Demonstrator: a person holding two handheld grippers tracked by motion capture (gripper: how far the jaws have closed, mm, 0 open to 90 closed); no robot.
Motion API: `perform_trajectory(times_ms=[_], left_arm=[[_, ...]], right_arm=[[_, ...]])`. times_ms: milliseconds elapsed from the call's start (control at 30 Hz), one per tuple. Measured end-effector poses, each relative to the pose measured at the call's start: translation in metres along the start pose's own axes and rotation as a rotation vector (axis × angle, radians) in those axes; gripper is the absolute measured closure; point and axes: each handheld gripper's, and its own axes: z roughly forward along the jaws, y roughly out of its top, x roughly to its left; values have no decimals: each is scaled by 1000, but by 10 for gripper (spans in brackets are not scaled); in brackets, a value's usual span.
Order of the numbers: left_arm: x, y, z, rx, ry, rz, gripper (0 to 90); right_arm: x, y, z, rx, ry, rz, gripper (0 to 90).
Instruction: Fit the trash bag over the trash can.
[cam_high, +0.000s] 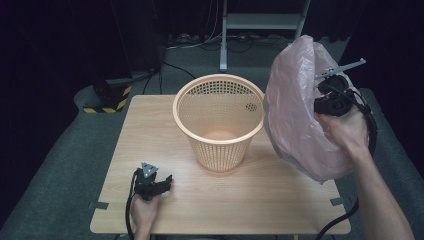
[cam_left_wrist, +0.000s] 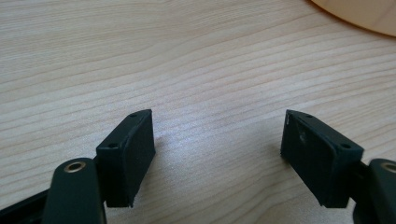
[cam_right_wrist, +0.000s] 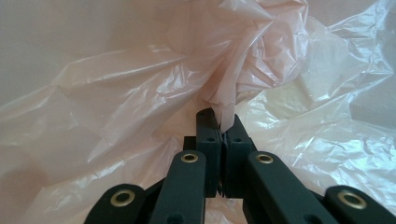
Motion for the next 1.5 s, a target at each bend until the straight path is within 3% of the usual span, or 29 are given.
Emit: perform_trajectory(times_ms=[233,1500], left_arm=[[0,0,0,0,1,2,258],[0,0,0,0,1,1,259]], right_arm=[[7,12,-1,-1,11,-16,881],[58,63,27,-16,101,-86,881]])
